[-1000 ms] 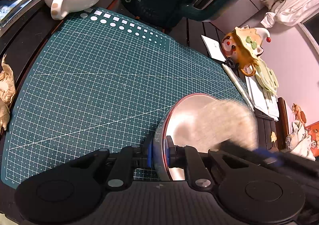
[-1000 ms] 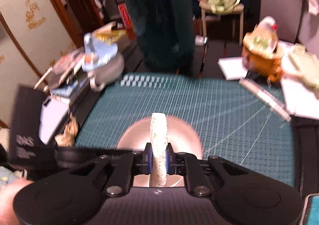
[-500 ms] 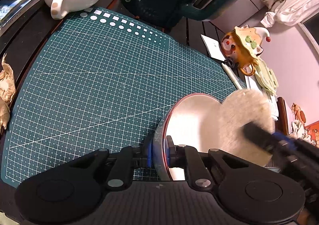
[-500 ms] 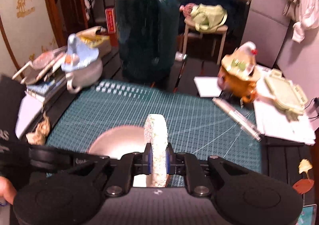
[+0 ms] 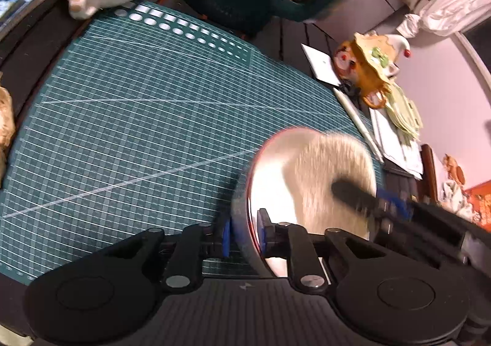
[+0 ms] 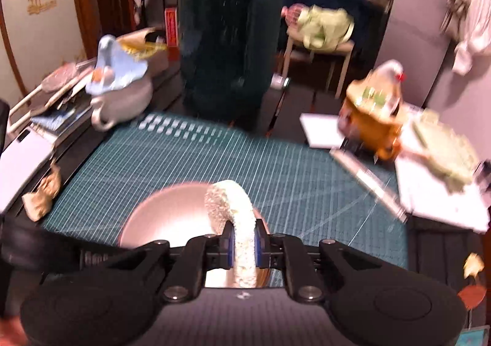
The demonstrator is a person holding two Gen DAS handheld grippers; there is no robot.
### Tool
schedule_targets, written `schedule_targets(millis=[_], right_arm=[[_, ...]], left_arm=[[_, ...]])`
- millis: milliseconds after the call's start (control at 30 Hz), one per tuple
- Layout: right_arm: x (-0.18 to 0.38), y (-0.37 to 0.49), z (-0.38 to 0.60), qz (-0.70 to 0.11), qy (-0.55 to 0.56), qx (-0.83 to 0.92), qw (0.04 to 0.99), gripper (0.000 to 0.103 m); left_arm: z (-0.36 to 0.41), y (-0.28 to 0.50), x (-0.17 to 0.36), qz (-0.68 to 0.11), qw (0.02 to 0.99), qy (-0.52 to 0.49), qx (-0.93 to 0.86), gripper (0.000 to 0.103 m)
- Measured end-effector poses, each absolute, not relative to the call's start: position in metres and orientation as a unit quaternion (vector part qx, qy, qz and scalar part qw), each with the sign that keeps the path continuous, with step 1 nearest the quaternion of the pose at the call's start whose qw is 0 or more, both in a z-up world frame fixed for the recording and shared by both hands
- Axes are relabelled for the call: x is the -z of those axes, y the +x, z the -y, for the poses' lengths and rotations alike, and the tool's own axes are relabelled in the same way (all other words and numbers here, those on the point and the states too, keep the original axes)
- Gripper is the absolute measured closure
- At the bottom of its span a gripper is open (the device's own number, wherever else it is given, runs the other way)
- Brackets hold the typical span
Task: Clean bowl
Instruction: 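Keep the bowl held with the left tool while the right tool wipes the sponge around the inside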
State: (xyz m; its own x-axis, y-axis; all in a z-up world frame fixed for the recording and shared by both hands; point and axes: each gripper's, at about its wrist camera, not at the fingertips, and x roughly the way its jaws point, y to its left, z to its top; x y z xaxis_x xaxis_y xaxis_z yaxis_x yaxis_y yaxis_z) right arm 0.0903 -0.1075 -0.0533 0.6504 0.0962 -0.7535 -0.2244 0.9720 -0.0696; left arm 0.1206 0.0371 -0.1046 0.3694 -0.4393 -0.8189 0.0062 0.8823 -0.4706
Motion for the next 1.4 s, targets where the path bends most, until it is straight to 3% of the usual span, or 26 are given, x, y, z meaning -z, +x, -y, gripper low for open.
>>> schedule_targets(millis=[233,433,600,767,967,1133,1400], right_arm=[[0.033,0.078,0.106,-0.379,-0.092,-0.107,0.915,0.092],[0.041,0.091,0.116,-0.450,-0.008,-0.153,0.879,0.092],[0.063,0.096,0.109,-0.463,-0.044,-0.116,0.878,0.092],[0.052,0.082,0.099,-0.423,-0.112,-0.081,0.895,0.092],[0.024,0.072,0.107,-0.384,-0.096,-0.077,0.915,0.092],[0.036,0.086,0.115,-0.436,-0.026,-0.120,0.892,0.092],[0.056,0.090,0.107,-0.453,-0.059,-0.102,0.883,0.092]], left_arm=[[-0.037,0.119,0.105,-0.542,0.804,-0.202,0.136,0.084],[-0.037,0.117,0.105,-0.540,0.806,-0.198,0.137,0.084],[-0.036,0.119,0.106,-0.538,0.808,-0.196,0.137,0.085],[-0.034,0.119,0.105,-0.538,0.809,-0.195,0.137,0.086],[-0.032,0.118,0.105,-0.537,0.810,-0.193,0.137,0.086],[-0.032,0.118,0.106,-0.537,0.810,-0.192,0.138,0.086],[-0.033,0.119,0.108,-0.537,0.810,-0.191,0.139,0.086]])
